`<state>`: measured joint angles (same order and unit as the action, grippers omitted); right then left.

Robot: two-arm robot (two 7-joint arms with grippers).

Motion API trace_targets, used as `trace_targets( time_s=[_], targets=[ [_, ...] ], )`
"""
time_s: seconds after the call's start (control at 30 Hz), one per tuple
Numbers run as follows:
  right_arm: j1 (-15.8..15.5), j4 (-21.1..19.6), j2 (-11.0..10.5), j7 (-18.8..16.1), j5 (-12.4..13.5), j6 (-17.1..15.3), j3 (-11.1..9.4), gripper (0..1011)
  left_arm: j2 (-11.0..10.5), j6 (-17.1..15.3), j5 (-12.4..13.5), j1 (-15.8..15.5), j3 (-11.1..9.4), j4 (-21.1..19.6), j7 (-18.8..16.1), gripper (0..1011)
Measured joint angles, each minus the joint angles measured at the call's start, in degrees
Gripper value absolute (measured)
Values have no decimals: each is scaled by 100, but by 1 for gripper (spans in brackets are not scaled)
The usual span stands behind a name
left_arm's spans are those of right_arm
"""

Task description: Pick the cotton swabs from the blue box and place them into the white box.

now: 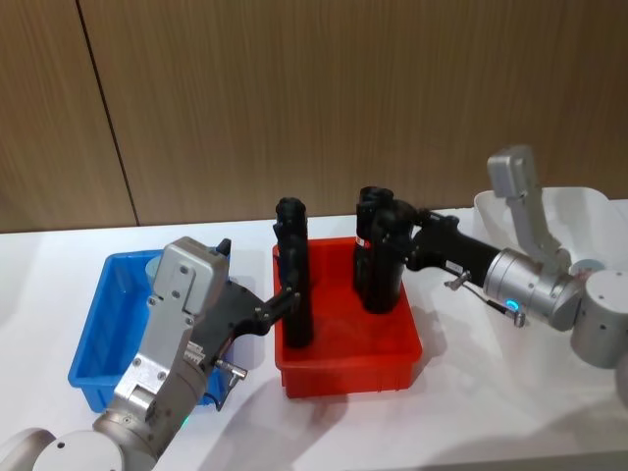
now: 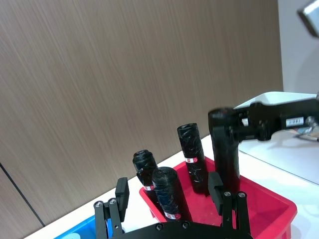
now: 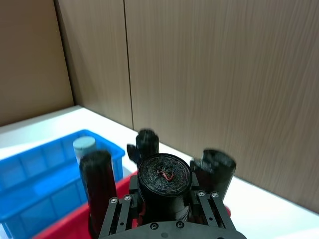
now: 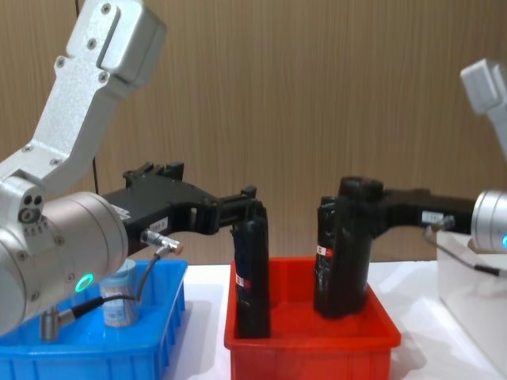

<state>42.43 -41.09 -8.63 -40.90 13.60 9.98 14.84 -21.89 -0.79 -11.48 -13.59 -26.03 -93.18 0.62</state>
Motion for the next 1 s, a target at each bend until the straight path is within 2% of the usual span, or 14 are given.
trace_targets(
  time_s=[0.2,0.23,0.3,0.33,0.6,0.87,1.0],
  targets=[
    [-376,-1050,-183,192,71,-298,-103,545,0,0,0,0,0,0,0,1004],
    [-376,-1050,-183,192,71,-298,-103,545,0,0,0,0,0,0,0,1004],
    [-529,-1480,-266,324,91,-419,-157,545,0,0,0,0,0,1,0,1004],
    [-529,-1480,-266,324,91,-419,-157,545,0,0,0,0,0,0,0,1004],
    [-895,-2528,-512,872,62,-816,-336,545,0,0,0,0,0,0,0,1004],
    [-1115,-3151,-698,1388,-45,-1149,-487,545,0,0,0,0,0,0,0,1004],
    [-1184,-3339,-766,1596,-103,-1279,-546,545,0,0,0,0,0,0,0,1004]
  ],
)
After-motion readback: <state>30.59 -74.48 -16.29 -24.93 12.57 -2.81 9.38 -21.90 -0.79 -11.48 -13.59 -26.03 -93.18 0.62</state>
